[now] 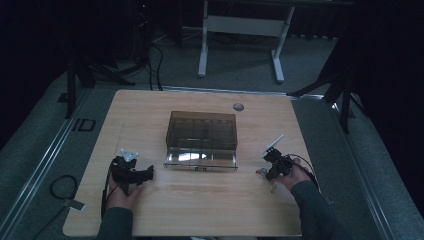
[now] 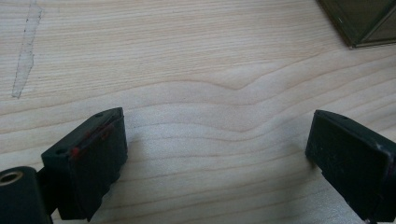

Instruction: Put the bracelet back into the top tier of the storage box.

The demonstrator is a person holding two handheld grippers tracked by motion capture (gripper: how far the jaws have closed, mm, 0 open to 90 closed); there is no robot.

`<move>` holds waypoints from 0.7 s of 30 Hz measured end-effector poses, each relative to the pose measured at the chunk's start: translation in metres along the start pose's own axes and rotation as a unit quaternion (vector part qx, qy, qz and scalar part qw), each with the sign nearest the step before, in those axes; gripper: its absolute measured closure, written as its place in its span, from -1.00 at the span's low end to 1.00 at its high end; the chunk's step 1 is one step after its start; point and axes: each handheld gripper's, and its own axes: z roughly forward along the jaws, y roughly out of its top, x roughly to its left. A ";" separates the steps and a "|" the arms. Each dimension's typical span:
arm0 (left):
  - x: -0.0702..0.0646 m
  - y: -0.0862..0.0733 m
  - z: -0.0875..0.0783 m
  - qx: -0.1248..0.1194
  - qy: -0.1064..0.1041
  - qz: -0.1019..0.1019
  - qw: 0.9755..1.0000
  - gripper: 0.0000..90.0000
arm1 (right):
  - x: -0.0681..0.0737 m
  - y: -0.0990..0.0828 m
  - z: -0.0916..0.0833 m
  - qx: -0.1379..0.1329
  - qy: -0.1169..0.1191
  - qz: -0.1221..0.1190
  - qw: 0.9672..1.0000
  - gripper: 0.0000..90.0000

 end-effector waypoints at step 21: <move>0.000 0.000 0.000 0.000 0.000 0.000 1.000 -0.88 | 0.000 -0.002 -0.031 -0.026 0.013 -0.010 1.000 0.86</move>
